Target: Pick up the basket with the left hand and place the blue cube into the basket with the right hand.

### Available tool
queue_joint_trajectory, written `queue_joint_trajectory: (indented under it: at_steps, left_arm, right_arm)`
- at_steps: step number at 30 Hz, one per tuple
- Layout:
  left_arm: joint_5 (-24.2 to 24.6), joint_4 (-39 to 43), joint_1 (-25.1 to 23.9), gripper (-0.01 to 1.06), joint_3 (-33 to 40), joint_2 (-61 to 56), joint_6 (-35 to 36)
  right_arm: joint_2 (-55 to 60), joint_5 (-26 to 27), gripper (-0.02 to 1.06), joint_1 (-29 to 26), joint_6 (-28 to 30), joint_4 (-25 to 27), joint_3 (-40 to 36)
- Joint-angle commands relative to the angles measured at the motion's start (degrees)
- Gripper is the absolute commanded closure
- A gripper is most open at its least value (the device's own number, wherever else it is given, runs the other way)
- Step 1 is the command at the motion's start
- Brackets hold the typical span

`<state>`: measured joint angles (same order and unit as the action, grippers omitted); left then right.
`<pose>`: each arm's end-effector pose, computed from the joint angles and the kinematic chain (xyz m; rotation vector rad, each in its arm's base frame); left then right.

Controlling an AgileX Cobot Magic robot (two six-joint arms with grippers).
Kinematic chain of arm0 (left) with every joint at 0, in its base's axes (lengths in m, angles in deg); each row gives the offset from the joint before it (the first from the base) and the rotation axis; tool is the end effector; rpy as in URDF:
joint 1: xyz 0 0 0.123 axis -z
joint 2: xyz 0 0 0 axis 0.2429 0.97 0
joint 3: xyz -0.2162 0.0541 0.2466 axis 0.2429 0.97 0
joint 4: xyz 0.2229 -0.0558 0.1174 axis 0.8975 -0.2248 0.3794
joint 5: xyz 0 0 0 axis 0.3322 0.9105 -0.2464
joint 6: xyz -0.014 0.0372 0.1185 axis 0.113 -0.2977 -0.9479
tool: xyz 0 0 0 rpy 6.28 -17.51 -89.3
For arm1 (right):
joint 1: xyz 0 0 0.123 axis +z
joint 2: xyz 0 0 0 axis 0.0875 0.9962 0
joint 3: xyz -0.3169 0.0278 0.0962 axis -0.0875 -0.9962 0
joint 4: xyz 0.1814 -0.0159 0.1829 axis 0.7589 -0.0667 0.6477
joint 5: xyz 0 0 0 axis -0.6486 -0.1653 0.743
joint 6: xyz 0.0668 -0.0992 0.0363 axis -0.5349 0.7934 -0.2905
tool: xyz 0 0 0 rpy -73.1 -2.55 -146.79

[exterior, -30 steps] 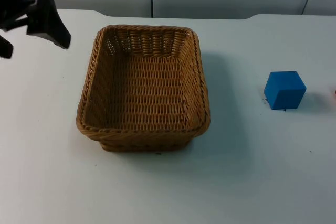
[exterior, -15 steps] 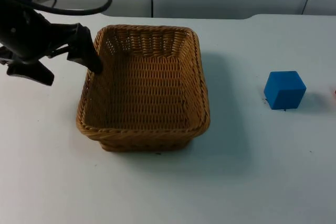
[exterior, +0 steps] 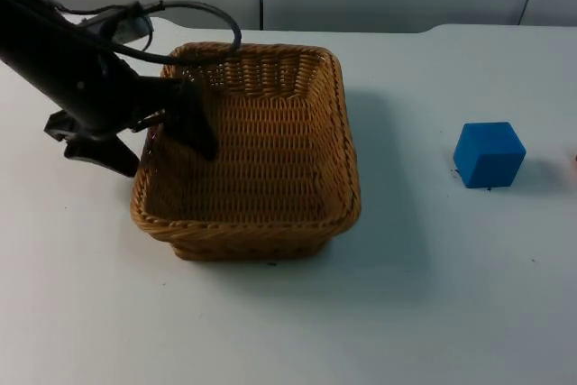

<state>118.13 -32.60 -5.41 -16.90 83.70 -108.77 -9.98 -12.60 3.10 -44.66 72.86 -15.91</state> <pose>0.4371 -0.1259 0.1011 0.2712 2.7924 -0.7345 -0.0199 -0.0078 0.2676 0.0923 2.0532 -0.0800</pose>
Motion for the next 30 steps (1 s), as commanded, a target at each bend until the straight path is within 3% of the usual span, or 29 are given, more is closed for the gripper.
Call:
queue_joint_trajectory:
  at_steps: [1,4,5,6,8,10,14,22,30]
  left_arm:
    - [-0.4,-0.8,0.2,0.15,-0.6,0.3,0.5]
    - [-0.9,-0.7,0.2,0.46,-0.6,0.3,2.0]
    - [-1.1,-0.8,0.2,0.65,-0.6,0.3,1.9]
    - [-1.1,-0.8,0.2,0.65,-0.6,0.3,1.9]
    - [-1.1,-1.0,0.2,0.85,-0.6,0.3,1.9]
    - [-1.1,-1.1,0.2,0.96,-0.6,0.3,2.2]
    - [-1.1,-1.1,0.2,1.01,-0.6,0.3,5.2]
    - [0.1,-1.0,0.2,1.01,-0.5,-3.1,10.6]
    - [2.8,6.3,0.2,1.01,0.4,-12.3,18.4]
  right_arm:
    - [-0.2,0.5,0.0,-0.3,-0.1,0.3,-0.5]
    - [-0.2,0.5,0.0,-0.3,-0.1,0.3,-0.5]
    - [-0.2,0.5,0.0,-0.3,-0.1,0.3,-0.5]
    - [-0.2,0.5,0.0,-0.3,-0.1,0.3,-0.5]
    - [-0.2,0.5,0.0,-0.3,-0.1,0.3,-0.5]
    - [-0.2,0.5,0.0,-0.3,-0.1,0.3,-0.5]
    - [-0.2,0.5,0.0,-0.3,-0.1,0.3,-0.5]
    - [-0.2,0.5,0.0,-0.3,0.2,0.1,-0.5]
    - [-0.2,0.5,0.0,-0.3,0.4,0.1,-0.5]
